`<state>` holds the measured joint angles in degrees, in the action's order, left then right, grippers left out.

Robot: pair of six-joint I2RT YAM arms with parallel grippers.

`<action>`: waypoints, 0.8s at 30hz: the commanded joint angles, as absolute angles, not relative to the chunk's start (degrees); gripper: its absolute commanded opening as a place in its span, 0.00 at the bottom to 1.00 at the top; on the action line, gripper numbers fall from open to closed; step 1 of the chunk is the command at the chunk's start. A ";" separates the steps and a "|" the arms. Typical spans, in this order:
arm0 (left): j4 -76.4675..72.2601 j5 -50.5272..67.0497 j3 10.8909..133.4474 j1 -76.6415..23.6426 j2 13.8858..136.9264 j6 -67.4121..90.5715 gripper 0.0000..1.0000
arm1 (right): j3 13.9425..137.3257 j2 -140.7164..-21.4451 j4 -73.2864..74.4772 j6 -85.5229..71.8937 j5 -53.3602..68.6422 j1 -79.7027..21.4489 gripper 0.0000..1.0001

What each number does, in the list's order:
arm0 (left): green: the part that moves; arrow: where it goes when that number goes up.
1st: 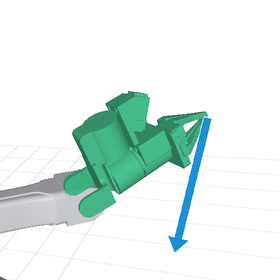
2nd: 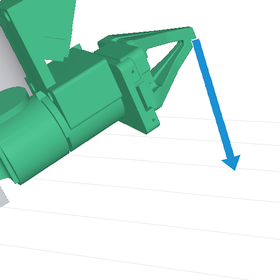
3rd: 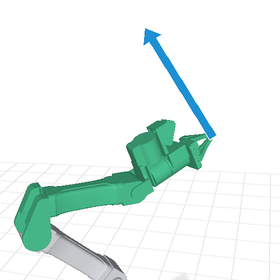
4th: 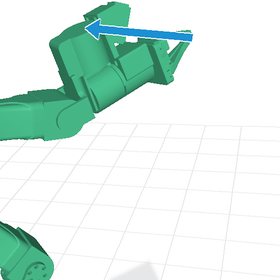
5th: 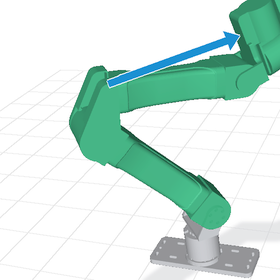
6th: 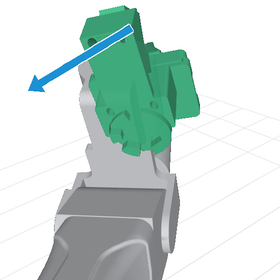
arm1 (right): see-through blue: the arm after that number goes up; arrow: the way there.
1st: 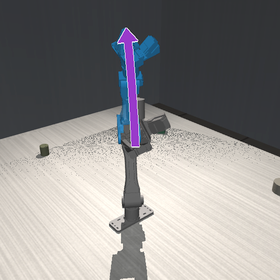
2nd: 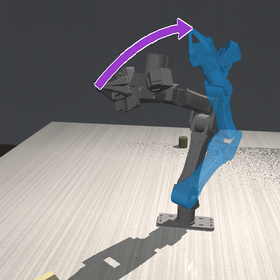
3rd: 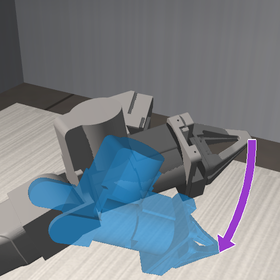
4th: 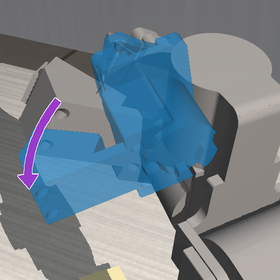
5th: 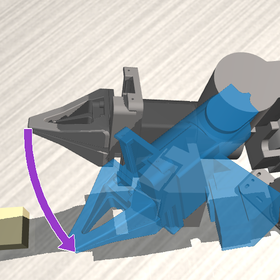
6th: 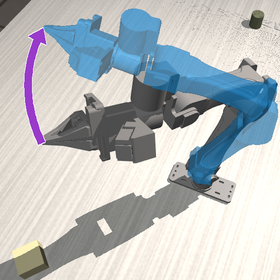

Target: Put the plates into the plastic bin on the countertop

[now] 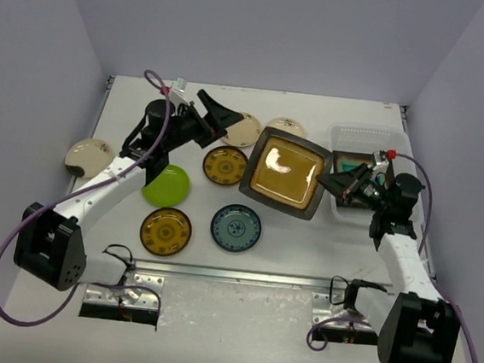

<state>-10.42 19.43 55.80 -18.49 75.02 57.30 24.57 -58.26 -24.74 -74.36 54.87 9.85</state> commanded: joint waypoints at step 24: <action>27.12 3.69 47.56 -19.16 51.21 18.44 1.00 | 22.98 -60.15 -20.21 -88.83 6.34 27.25 0.00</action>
<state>24.59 8.85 50.60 -18.79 56.16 25.74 19.33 -60.21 -12.90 -88.37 11.17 27.29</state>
